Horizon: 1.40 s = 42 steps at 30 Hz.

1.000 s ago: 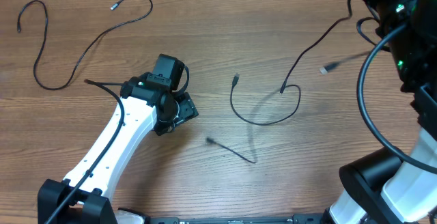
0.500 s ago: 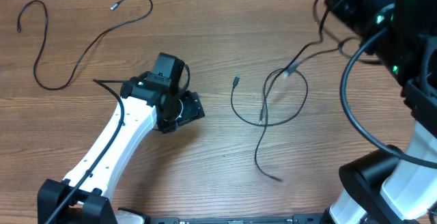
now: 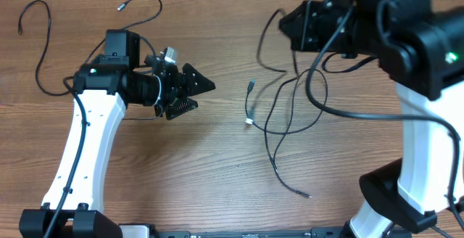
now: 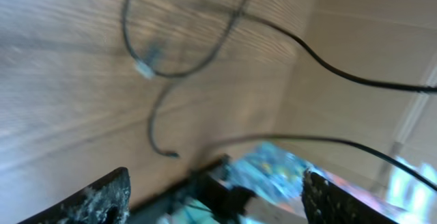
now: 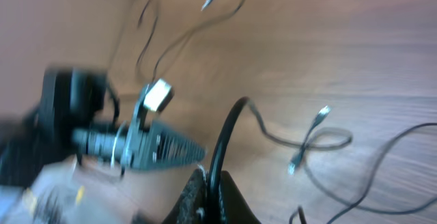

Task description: Untangle cables

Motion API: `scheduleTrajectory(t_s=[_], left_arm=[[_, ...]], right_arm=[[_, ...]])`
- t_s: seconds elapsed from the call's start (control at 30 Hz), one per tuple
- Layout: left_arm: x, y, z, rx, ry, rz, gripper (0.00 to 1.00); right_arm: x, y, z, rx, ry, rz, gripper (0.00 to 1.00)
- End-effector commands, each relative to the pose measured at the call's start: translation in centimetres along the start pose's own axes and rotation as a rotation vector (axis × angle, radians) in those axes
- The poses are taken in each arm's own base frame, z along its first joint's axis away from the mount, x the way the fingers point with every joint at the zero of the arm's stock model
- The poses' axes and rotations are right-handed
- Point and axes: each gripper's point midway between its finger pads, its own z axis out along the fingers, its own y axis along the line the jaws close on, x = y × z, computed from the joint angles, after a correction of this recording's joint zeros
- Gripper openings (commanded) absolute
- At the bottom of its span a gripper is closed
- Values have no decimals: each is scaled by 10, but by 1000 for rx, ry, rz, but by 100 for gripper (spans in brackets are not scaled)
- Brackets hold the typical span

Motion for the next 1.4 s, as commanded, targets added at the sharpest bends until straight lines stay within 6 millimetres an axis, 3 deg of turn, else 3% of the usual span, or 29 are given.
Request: scheduleTrajectory(t_s=[0.0,0.2,0.43,0.53,0.6,0.63,0.8,0.87,1.07,1.2,1.37], left_arm=[[14,-33,-12,183,84,-45,82],[31,-68,-27,370,247,-285,73],[36,-94,-47,528,355,-277,77],[35,-95,-49,525,373,-337,75],[35,-95,-49,515,388,-392,63],[35,-95,-49,514,390,-399,62],[35,-97,-50,505,404,-452,57],[33,-103,-54,513,392,-407,59],[34,-134,-74,537,351,-263,93],[32,-141,-78,523,324,-246,95],[30,-139,-76,508,319,-283,86]], right_arm=[[21,35,4,-238,107,-194,4],[36,43,16,-283,171,-245,4],[45,46,27,-215,189,-295,4],[50,52,28,-227,199,-310,4],[54,58,29,-235,207,-323,4],[55,58,29,-229,207,-328,4],[56,43,40,-115,211,-325,4],[58,41,43,-106,224,-310,4],[62,42,47,-113,242,-310,4],[65,58,47,-178,244,-326,4],[70,74,49,-219,243,-361,4]])
